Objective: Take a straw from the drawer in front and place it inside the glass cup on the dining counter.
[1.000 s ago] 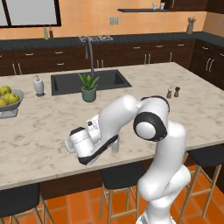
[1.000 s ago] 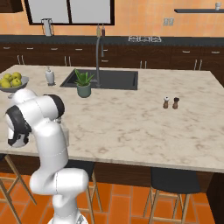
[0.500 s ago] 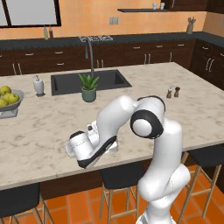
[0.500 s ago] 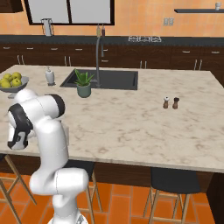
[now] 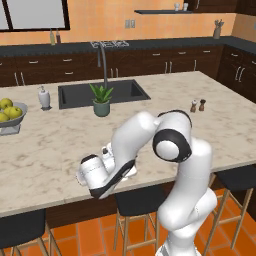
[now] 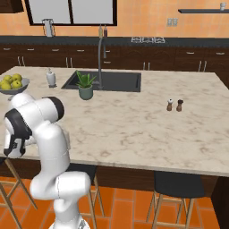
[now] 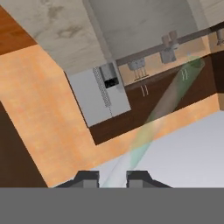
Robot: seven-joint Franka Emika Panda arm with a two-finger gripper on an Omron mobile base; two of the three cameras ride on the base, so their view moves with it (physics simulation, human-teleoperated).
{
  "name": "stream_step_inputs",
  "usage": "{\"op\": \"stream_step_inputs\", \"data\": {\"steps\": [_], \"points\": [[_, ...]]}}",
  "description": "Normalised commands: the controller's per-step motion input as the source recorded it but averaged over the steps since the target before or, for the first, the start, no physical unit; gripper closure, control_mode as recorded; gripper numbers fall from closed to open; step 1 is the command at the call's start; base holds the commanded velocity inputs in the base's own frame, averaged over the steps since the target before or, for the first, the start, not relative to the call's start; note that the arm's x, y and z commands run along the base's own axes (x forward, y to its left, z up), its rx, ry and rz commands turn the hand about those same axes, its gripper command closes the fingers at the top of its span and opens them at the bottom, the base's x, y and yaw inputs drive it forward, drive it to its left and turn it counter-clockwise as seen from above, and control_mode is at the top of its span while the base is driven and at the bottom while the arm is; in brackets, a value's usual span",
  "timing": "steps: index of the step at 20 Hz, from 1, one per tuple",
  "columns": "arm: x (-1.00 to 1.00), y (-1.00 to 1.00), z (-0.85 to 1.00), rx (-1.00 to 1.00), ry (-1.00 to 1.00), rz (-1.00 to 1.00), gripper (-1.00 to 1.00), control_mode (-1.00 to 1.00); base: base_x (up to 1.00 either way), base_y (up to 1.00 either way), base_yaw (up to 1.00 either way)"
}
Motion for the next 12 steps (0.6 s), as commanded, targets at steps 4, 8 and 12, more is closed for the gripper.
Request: {"op": "stream_step_inputs", "data": {"steps": [4,8,12], "points": [[-0.05,-0.10,0.21,0.03,0.00,0.00,1.00,-1.00,0.00,0.00,0.00],[0.00,-0.02,0.35,0.04,0.00,0.00,1.00,-1.00,0.00,0.00,0.00],[-0.03,0.00,0.29,0.00,0.00,0.00,1.00,-1.00,0.00,0.00,0.00]]}}
